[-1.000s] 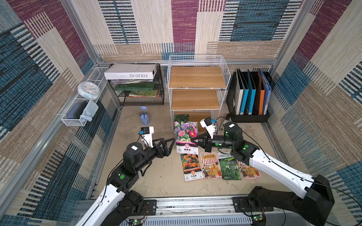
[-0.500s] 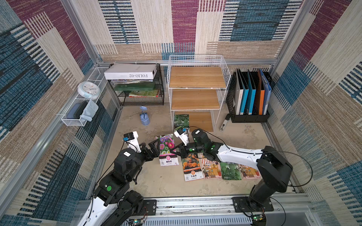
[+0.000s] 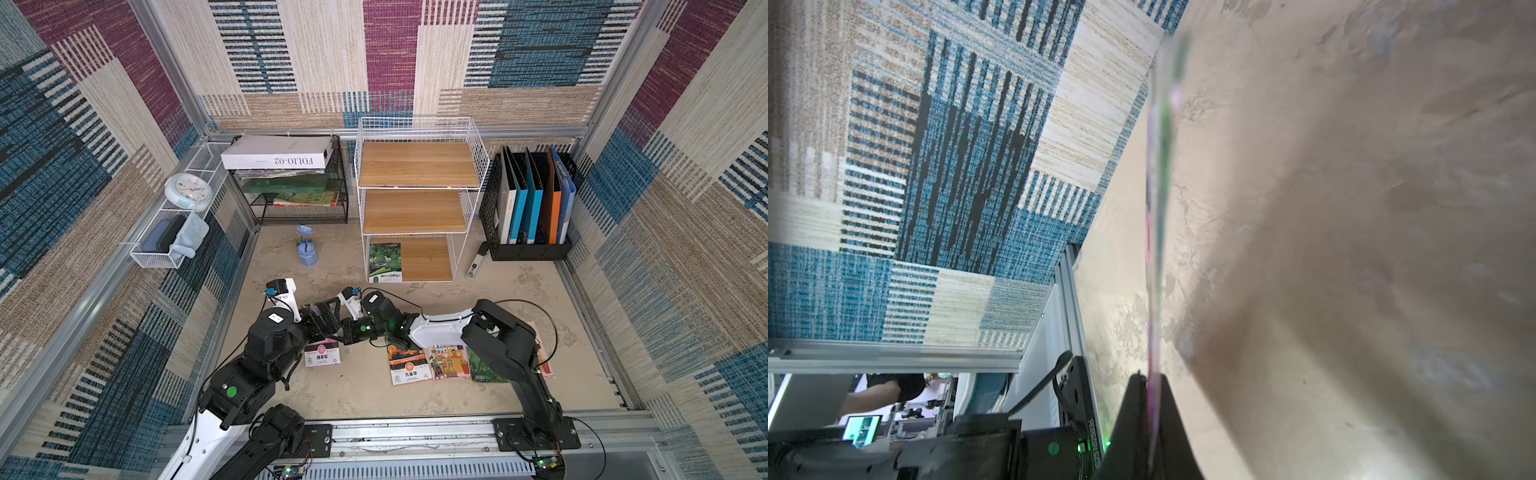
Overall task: Take the seed bag off the shelf
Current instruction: Place the seed packet at the center of the board.
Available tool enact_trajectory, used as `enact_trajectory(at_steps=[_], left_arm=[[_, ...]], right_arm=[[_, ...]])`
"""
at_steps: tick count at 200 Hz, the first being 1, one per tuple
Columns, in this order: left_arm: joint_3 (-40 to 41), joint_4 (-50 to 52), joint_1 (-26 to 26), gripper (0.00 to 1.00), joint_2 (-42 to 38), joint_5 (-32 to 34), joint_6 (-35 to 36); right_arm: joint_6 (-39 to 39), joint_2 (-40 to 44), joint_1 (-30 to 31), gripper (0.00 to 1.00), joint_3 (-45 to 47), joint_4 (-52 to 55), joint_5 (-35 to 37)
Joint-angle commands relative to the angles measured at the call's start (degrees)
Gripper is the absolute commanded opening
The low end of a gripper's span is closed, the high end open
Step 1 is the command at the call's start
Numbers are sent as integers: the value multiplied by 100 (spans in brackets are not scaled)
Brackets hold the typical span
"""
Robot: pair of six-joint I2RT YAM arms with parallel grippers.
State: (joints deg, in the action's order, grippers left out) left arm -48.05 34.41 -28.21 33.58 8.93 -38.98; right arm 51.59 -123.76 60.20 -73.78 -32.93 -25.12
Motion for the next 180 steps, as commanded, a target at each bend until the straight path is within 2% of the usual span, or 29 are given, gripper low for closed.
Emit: enact_trajectory(at_steps=[1, 78, 131, 176, 180], left_arm=[[-90, 230, 8, 99, 97, -21, -40], [-120, 394, 8, 99, 291, -127, -33], [-159, 514, 8, 99, 386, -153, -51], [-134, 537, 8, 99, 348, -168, -66], [-134, 545, 8, 99, 348, -164, -70]], right_arm=[[597, -429, 84, 0, -340, -296, 29], [1060, -1278, 240, 0, -1312, 442, 466], [913, -1632, 421, 0, -2172, 2131, 817], [894, -1632, 466, 0, -2230, 2595, 1042], [901, -1634, 465, 3, -2228, 2627, 1051]])
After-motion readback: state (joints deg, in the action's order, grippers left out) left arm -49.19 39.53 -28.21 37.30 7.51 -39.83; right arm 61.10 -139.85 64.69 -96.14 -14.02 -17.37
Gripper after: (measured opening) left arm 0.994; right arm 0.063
